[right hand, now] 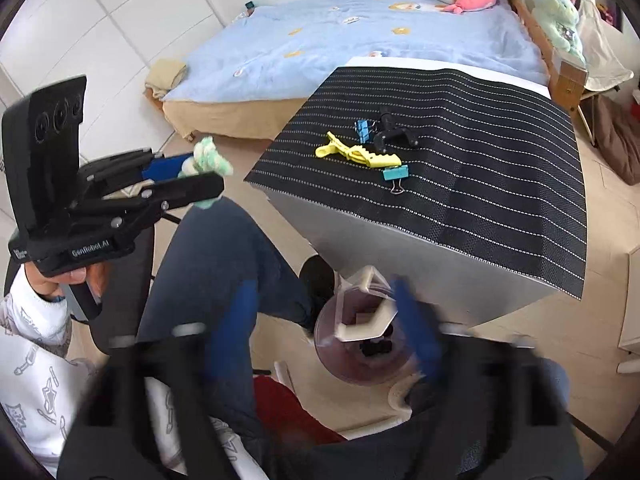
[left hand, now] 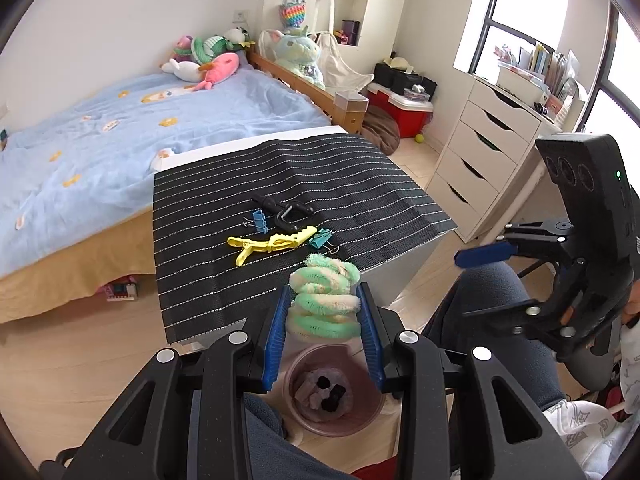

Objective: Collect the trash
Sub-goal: 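Carry the socks box over the pink wastebasket and open the right tool, then lower the green hair ties into the wastebasket and open the left tool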

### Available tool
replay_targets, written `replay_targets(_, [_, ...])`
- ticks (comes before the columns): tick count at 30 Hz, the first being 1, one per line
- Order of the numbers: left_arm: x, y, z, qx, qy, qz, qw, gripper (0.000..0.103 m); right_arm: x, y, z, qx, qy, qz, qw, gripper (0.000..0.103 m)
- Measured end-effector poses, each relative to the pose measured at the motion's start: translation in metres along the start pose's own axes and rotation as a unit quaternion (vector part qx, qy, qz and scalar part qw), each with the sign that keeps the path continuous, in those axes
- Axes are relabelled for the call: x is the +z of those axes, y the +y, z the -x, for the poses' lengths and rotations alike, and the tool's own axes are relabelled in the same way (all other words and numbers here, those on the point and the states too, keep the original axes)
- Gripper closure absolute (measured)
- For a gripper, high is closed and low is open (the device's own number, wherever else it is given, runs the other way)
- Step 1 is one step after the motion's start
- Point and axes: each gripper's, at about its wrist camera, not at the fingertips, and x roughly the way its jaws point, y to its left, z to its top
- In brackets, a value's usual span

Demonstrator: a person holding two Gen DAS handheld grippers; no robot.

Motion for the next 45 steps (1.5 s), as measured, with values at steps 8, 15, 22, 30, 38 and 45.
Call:
replay_targets(8, [-0.001,-0.005,0.001,-0.005,0.004,-0.006,1.0000,0.069,0.003,-0.005,0.010,-0.023,-0.018,-0.008,1.000,0.012])
replay_targets(15, [-0.002,-0.013,0.001,-0.013,0.004,-0.017,0.9998,0.069,0.004,-0.008,0.019,-0.043,-0.037,-0.013,0.998,0.007])
replay_targets(22, [-0.002,-0.023,-0.001,-0.021,0.010,-0.032,0.9992,0.069,0.004,-0.013,0.034,-0.060,-0.057,-0.018,0.996,0.006])
replay_targets(30, [-0.002,-0.035,0.000,-0.030,0.014,-0.054,0.9980,0.069,0.003,-0.025,0.049,-0.069,-0.077,-0.038,0.994,0.006])
replay_targets(38, [-0.003,-0.042,-0.001,-0.044,0.021,-0.062,0.9969,0.036,0.003,-0.029,0.052,-0.068,-0.083,-0.043,0.993,0.006])
replay_targets(45, [-0.005,-0.038,-0.007,-0.042,0.029,-0.044,0.9977,0.013,0.002,-0.029,0.052,-0.067,-0.082,-0.043,0.993,0.006])
